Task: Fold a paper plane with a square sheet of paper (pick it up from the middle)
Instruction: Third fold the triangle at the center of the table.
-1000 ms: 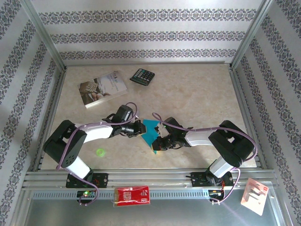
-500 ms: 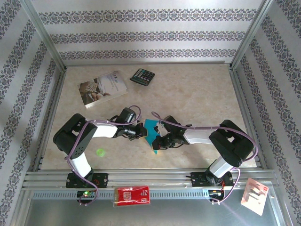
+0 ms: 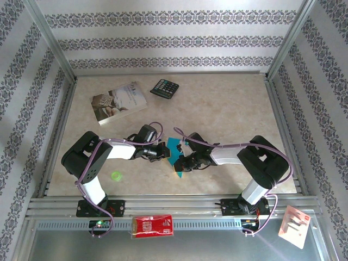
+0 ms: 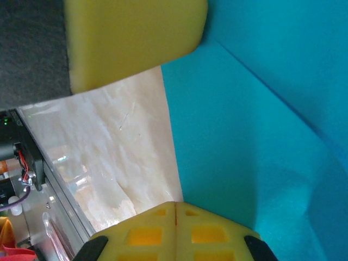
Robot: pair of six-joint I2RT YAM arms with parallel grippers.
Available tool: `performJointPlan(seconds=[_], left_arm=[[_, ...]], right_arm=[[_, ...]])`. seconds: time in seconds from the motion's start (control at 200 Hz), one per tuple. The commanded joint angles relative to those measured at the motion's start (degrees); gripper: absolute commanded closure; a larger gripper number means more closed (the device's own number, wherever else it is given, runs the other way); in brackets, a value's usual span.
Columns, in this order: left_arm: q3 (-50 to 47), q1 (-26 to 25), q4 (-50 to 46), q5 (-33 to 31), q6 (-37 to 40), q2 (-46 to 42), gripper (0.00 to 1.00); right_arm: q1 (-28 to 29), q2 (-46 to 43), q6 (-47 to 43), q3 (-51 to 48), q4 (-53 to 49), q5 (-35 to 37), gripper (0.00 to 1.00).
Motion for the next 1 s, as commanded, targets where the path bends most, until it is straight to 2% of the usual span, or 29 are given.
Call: performJointPlan(seconds=[0.0,0.65,0.854,0.994], left_arm=[[-2.0,0.3,-6.7,-6.1,2.4,2.3,1.0],[-1.2,0.9,-12.1,-9.8,4.7,2.6,1.0],[-0.6,1.0,-12.7,-9.8,4.8,2.2,1.0],[-0.9,0.4,-10.6,-7.7,2.8,0.4,1.0]], right_arm=[[0.9,-0.2,1.7,-5.9,-4.5,1.5,1.0],[7.4,-7.6,5.6,-12.1,-7.3,4.4,1.0],[7.1,-11.4,5.1,-12.3,-10.5,4.8,1.0],[3.1,-15.7,4.0,-9.7,-11.4,3.1,1.0]])
